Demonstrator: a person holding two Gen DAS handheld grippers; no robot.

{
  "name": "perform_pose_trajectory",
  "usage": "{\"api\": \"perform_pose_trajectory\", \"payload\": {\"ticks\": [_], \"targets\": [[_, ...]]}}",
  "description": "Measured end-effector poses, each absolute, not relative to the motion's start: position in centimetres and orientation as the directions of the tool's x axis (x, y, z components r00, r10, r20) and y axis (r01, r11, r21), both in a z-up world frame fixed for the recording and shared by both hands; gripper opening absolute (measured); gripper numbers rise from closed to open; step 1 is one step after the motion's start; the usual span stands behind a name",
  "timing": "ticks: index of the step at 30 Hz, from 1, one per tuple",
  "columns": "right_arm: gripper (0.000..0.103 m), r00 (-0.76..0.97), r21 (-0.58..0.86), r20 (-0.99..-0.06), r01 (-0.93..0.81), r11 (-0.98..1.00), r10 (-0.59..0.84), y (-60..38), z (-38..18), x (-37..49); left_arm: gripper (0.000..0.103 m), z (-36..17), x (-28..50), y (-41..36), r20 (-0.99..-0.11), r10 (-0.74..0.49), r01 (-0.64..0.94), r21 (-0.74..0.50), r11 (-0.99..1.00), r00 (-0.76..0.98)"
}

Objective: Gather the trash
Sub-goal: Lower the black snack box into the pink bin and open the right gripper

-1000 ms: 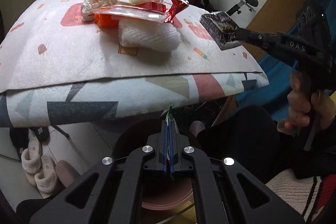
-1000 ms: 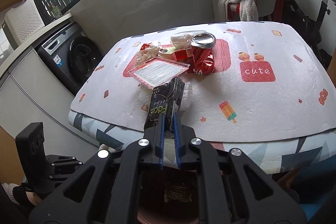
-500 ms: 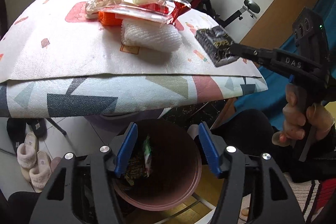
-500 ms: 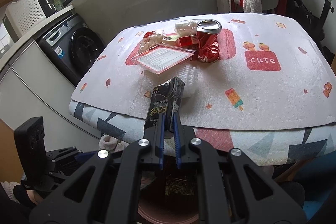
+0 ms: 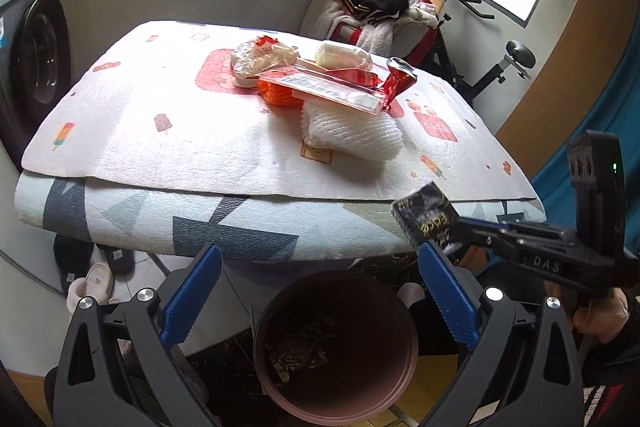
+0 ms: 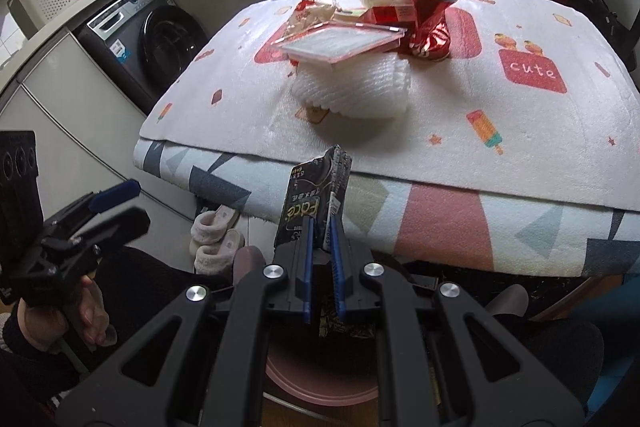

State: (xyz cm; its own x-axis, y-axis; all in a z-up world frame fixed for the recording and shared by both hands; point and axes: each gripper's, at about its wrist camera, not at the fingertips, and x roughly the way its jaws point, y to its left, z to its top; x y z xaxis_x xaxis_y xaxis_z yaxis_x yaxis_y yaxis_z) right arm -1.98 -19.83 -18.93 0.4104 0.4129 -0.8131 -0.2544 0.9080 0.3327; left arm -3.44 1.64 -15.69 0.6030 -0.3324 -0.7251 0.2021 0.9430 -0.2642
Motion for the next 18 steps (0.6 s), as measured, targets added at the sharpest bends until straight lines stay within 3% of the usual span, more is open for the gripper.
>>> {"api": "perform_pose_trajectory", "payload": {"ticks": [18], "targets": [[0.013, 0.130, 0.374, -0.909, -0.160, 0.913, 0.395, -18.7, -25.6, -2.5, 0.097, -16.6, -3.3, 3.0, -0.744, -0.305, 0.143, -0.275, 0.951, 0.595]]}}
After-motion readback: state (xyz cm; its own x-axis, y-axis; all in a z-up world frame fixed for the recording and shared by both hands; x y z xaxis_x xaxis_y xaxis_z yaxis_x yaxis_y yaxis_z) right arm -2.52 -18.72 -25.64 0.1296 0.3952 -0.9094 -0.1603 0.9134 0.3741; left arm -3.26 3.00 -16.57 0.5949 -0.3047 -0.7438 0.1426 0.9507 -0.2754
